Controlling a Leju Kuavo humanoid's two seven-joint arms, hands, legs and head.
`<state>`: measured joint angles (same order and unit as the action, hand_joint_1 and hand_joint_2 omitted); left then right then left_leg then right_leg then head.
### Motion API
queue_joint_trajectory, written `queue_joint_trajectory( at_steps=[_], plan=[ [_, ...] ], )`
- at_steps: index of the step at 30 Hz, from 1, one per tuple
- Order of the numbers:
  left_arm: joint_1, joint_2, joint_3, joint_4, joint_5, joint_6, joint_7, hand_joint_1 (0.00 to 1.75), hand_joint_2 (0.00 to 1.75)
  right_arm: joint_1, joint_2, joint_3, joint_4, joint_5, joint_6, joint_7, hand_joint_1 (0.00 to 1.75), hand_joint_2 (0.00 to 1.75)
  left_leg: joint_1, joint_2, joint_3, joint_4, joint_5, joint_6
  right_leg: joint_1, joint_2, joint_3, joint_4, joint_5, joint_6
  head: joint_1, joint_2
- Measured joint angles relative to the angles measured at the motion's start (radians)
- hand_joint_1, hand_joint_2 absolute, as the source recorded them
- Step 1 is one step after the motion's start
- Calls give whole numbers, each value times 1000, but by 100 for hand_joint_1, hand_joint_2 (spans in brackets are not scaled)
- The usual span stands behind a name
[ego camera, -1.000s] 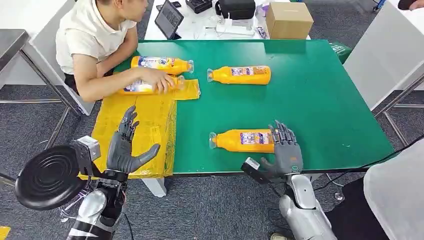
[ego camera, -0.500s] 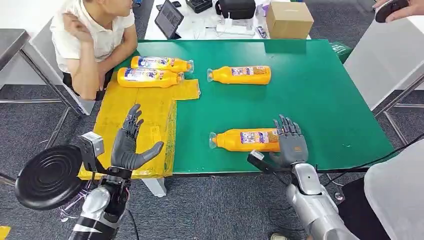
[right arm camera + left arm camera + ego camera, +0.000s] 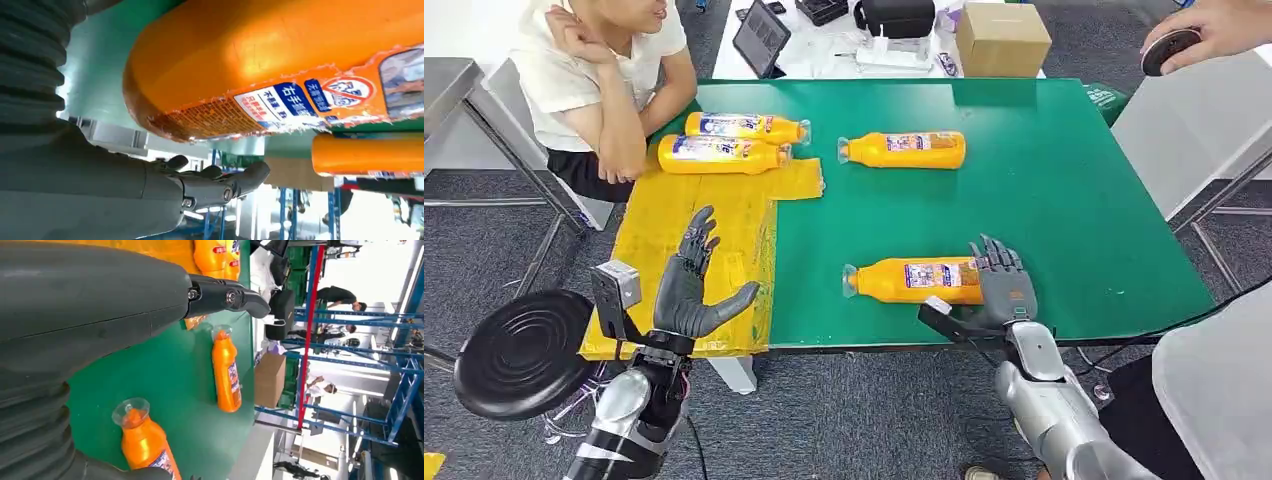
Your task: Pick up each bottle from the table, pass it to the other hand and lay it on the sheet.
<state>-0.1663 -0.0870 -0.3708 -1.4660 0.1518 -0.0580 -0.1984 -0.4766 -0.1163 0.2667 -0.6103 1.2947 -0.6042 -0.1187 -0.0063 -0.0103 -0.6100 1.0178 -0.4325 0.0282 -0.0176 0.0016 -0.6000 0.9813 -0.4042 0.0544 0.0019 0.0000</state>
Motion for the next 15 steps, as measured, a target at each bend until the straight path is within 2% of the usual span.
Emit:
queue_joint_trajectory(
  at_steps=[1, 2, 4, 6, 15],
  plan=[
    [0, 0, 0, 0, 1, 0, 0, 0, 175, -1, 0, 0, 2, -2, 2, 0, 0, 175, 0, 0, 0, 0, 0, 0, 0, 0, 0, 0, 0, 0, 0, 0],
    [-1, 0, 0, 0, 3, 0, 0, 0, 175, -4, 0, 0, 7, -4, 8, -1, 131, 175, 0, 0, 0, 0, 0, 0, 0, 0, 0, 0, 0, 0, 0, 0],
    [-8, 0, -3, 5, 10, 0, 0, 0, 175, -26, 3, 0, 40, -30, 45, -19, 168, 175, 0, 0, 0, 0, 0, 0, 0, 0, 0, 0, 0, 0, 0, 0],
    [-15, 0, -5, 11, 18, -2, -6, 0, 175, -46, 8, 0, 93, -66, 77, -54, 173, 175, 0, 0, 2, 0, 0, 0, 0, 0, 2, 0, 0, 0, 0, 0],
    [-15, 0, -8, 11, 37, -16, -25, 0, 175, -62, 21, -13, 151, -118, 83, -126, 171, 175, 0, 1, 4, 0, 0, 0, 0, 0, 3, 0, 0, 0, 0, 0]
  ],
)
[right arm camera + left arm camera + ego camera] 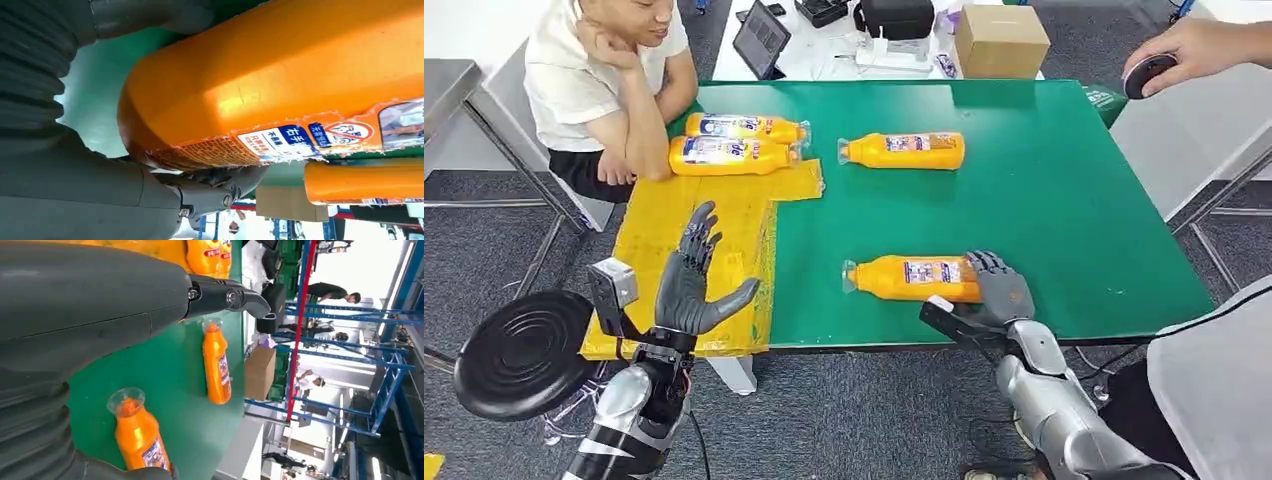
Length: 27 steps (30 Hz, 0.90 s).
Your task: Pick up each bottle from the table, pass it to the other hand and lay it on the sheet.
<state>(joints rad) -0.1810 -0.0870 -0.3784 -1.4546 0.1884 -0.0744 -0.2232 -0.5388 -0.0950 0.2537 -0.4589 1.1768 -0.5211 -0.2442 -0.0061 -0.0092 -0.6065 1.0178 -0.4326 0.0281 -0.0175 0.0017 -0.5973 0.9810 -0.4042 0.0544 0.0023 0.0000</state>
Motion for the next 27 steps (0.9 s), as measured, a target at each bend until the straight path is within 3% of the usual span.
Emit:
queue_joint_trajectory(
  at_steps=[7, 18, 27],
  plan=[
    [7, 0, -1, 0, 9, -2, -5, 0, 175, -1, 6, -8, 16, -25, 3, -27, 173, 175, 0, 0, 2, 0, 0, 0, 0, 0, 2, 0, 0, 0, 0, 0],
    [58, 3, 0, -34, 31, 21, -44, 0, 175, 55, 29, -110, 3, -273, 7, -269, 175, 175, 0, 0, 3, 0, -1, 0, 0, 0, 3, 0, 0, 0, 0, 0],
    [85, 7, 0, -51, 32, 27, -50, 0, 175, 94, 50, -149, -39, -338, 9, -322, 175, 175, 0, 0, 3, 0, -1, 0, 0, 0, 3, 0, 0, 0, 0, 0]
  ],
)
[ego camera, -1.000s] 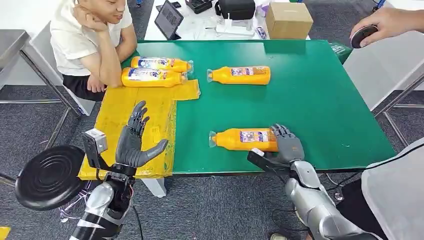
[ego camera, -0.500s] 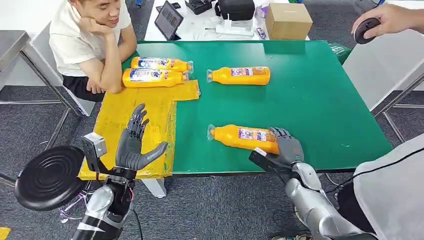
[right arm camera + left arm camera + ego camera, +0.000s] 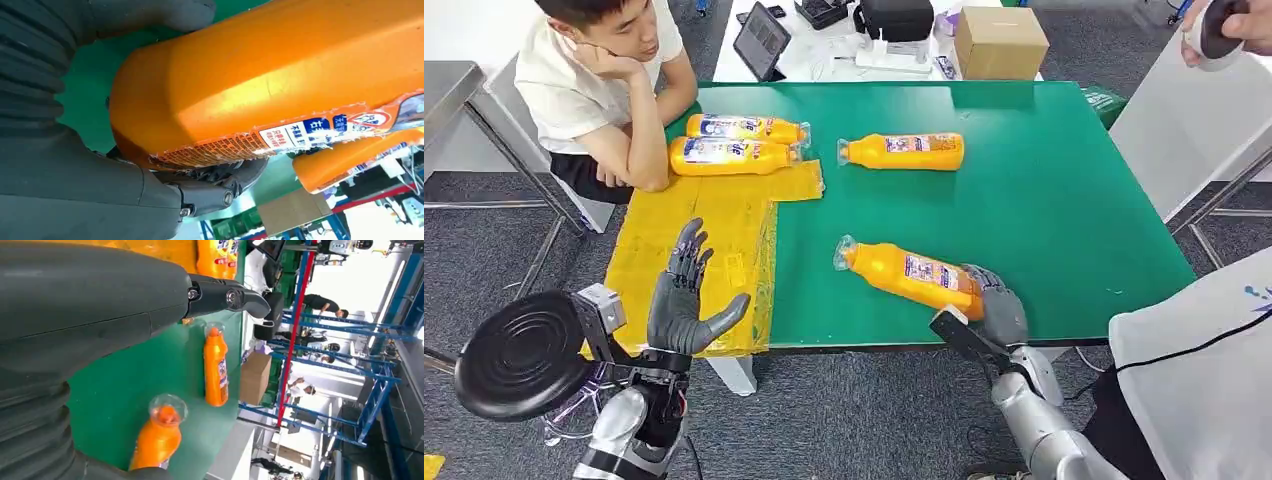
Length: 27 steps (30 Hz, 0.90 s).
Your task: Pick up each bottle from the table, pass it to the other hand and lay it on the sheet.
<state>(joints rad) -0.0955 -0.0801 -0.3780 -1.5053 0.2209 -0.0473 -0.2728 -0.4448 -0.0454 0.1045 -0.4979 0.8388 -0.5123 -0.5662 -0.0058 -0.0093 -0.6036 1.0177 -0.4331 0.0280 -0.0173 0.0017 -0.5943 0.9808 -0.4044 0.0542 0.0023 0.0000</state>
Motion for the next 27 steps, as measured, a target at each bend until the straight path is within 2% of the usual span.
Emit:
queue_joint_trajectory(
  at_steps=[3, 4, 10, 17, 27],
  plan=[
    [16, 1, 2, 0, -2, 11, -2, 0, 175, 34, 13, -11, -49, -79, 17, -41, 171, 175, 0, 0, -1, 0, 0, 0, 0, 0, 0, 0, 0, 0, 0, 0],
    [22, 1, 2, 0, -3, 14, -6, 0, 175, 49, 19, -12, -71, -102, 26, -47, 175, 175, 0, 0, -1, 0, 0, 0, 0, 0, -1, 0, 0, 0, 0, 0],
    [67, -2, 2, 5, 2, 0, -11, 0, 175, 153, 62, -5, -267, -233, 110, -56, 168, 175, 0, -1, -6, 0, 0, 0, 0, 0, -5, 0, 0, 0, 0, 0],
    [89, -13, -27, 43, 31, -55, 3, 0, 175, 188, 119, 74, -425, -262, 172, -43, 168, 175, 0, -1, -7, 0, 0, 0, 0, 0, -7, 0, 0, 0, 0, 0],
    [88, -21, -44, 72, 32, -61, 11, 0, 175, 194, 139, 132, -476, -281, 201, -41, 168, 175, 0, -1, -8, 0, 0, 0, 0, 0, -7, 0, 0, 0, 0, 0]
  ],
)
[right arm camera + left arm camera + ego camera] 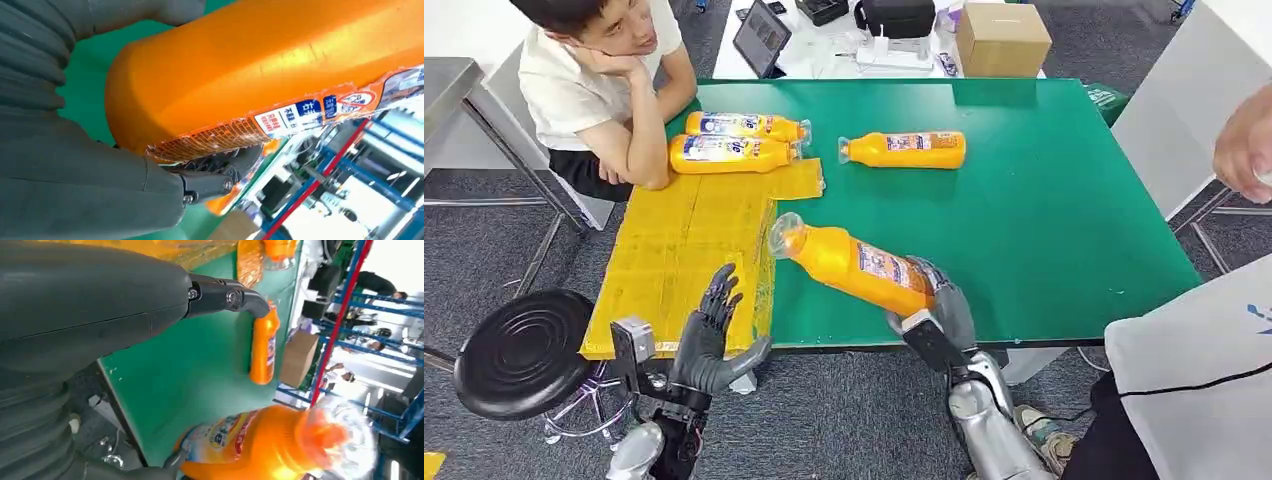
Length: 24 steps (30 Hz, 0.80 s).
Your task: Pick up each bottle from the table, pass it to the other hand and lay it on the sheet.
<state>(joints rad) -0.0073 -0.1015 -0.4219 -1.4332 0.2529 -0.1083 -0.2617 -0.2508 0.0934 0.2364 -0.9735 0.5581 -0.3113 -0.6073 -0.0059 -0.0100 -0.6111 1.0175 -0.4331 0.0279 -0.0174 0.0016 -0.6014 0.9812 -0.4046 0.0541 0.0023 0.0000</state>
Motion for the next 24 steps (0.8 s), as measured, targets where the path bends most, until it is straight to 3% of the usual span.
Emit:
queue_joint_trajectory(
  at_steps=[10, 15, 24],
  plan=[
    [-42, -21, -32, 45, 13, -1, 4, 0, 175, -39, 69, 129, 39, -5, 12, 2, 169, 175, 1, 0, -1, 0, 0, 0, 0, 0, -1, 0, 0, 0, 0, 0],
    [-55, -35, -50, 61, 54, 1, 0, 0, 175, -60, 95, 195, 72, -24, 11, -18, 154, 175, 0, 0, -2, 0, 0, 0, 0, 0, -1, 0, 0, 0, 0, 0],
    [-68, -46, -65, 72, 126, -9, -20, 0, 175, -89, 107, 273, 114, -56, 4, -25, 154, 175, 0, 0, -2, 0, 0, 0, 0, 0, -2, 0, 0, 0, 0, 0]
  ],
)
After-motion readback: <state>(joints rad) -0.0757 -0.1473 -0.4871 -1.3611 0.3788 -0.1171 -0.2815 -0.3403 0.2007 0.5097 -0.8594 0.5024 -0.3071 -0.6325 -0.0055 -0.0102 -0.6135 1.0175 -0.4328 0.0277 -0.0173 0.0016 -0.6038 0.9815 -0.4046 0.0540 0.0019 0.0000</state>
